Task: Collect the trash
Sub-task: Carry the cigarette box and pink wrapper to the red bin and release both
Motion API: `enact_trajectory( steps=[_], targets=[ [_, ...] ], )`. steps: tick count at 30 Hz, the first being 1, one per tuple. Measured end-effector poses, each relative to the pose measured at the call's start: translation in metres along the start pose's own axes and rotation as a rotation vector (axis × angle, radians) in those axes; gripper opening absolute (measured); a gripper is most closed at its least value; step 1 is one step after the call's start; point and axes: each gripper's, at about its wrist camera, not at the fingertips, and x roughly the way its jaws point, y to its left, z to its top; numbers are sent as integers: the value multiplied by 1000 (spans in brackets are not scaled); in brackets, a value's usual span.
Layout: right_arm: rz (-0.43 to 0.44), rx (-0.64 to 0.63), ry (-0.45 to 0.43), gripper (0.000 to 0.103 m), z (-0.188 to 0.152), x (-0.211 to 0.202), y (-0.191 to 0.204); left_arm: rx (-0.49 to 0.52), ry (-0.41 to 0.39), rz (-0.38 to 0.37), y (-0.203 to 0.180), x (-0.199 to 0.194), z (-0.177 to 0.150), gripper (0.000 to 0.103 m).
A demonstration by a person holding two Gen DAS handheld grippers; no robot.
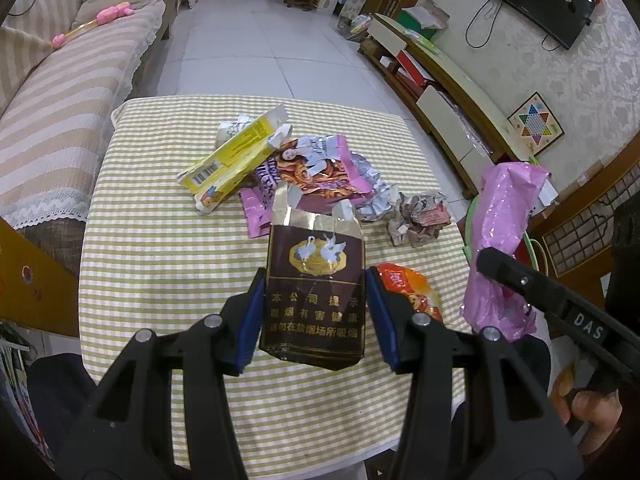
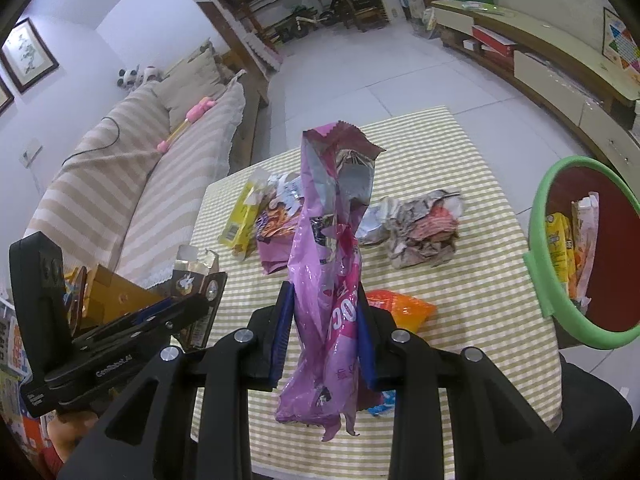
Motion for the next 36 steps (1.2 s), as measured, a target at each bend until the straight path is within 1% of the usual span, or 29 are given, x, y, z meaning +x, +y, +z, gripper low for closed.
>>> enact_trajectory(
  steps=[17, 29, 36],
  targets=[
    [-33, 77, -42, 28, 1, -19, -36, 73, -7, -33, -36, 2, 9, 46],
    [-45, 114, -76, 28, 3, -34, -52, 127, -11, -65, -63, 5, 17, 46],
    [-54, 136, -90, 28, 3, -40, -63, 153, 1, -64, -73, 10, 16, 46]
  ],
)
